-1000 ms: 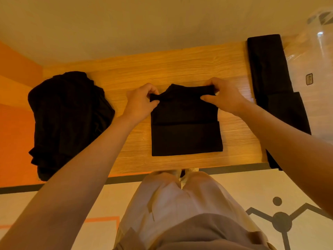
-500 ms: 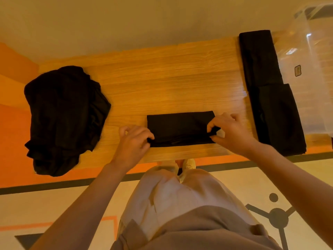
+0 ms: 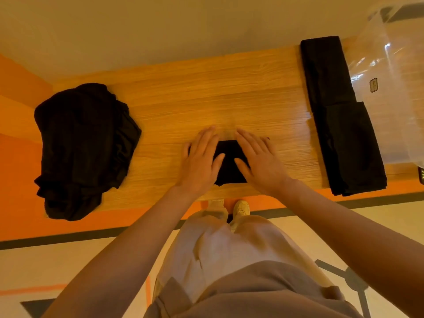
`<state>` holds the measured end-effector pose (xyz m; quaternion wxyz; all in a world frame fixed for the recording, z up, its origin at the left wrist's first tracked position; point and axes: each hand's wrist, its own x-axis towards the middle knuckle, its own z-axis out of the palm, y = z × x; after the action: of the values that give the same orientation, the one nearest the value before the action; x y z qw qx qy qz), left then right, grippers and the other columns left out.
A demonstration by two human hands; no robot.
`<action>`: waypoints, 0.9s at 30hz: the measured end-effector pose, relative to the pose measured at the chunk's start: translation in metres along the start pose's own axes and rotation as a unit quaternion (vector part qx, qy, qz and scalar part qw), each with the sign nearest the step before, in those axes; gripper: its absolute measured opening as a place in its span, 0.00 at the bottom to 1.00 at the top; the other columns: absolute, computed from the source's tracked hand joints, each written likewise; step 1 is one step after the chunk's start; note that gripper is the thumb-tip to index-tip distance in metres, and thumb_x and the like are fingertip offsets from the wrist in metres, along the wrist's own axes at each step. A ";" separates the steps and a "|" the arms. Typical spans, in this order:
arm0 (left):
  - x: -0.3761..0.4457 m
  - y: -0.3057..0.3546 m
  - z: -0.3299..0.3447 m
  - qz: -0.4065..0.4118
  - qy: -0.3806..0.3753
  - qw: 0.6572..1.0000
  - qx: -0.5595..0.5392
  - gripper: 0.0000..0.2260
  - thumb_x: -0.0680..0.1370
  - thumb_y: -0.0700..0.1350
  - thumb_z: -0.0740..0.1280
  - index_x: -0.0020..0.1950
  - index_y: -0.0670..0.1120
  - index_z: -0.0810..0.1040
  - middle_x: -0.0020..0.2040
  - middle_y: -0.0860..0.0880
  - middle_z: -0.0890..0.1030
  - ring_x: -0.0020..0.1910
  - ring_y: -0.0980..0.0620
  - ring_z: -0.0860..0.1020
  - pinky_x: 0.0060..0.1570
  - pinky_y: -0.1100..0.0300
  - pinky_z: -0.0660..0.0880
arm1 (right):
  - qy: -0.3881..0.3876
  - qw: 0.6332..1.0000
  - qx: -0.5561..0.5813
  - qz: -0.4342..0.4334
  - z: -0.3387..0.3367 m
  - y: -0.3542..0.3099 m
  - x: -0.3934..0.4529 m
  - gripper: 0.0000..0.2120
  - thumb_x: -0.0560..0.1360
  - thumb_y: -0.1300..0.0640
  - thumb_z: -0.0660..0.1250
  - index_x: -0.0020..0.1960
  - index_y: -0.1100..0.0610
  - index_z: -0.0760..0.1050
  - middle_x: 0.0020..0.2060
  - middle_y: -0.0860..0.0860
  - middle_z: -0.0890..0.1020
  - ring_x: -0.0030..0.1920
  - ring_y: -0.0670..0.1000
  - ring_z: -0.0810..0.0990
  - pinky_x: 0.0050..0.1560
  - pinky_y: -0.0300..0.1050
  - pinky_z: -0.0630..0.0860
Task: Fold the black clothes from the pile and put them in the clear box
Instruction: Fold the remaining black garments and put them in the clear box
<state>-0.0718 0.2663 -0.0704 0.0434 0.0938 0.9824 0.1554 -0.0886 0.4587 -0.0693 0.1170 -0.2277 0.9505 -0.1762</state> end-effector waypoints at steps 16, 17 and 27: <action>-0.019 -0.038 0.007 0.028 -0.073 0.994 0.070 0.26 0.82 0.58 0.47 0.76 0.47 0.60 0.75 0.46 0.64 0.74 0.46 0.62 0.69 0.45 0.51 | -0.065 0.995 -0.067 0.047 0.000 0.029 -0.016 0.31 0.80 0.40 0.46 0.78 0.56 0.53 0.77 0.50 0.55 0.77 0.50 0.50 0.74 0.57 0.41; -0.015 -0.040 0.003 0.020 -0.061 0.995 0.075 0.26 0.81 0.57 0.50 0.75 0.46 0.62 0.72 0.46 0.68 0.71 0.46 0.65 0.66 0.46 0.54 | -0.063 0.995 -0.065 0.050 -0.005 0.028 -0.014 0.30 0.80 0.42 0.52 0.77 0.56 0.55 0.77 0.50 0.57 0.76 0.50 0.53 0.73 0.57 0.43; 0.043 -0.054 -0.036 -0.012 -0.237 0.970 0.050 0.18 0.73 0.61 0.68 0.60 0.56 0.74 0.54 0.54 0.71 0.62 0.49 0.64 0.53 0.52 0.57 | -0.144 0.963 -0.016 0.225 -0.031 0.024 0.022 0.17 0.74 0.47 0.69 0.60 0.51 0.74 0.57 0.52 0.76 0.63 0.56 0.68 0.67 0.58 0.55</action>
<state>-0.1274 0.2135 -0.0560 0.2723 0.1184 0.9516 0.0786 -0.1263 0.4771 -0.0534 0.2859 -0.0325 0.9530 -0.0951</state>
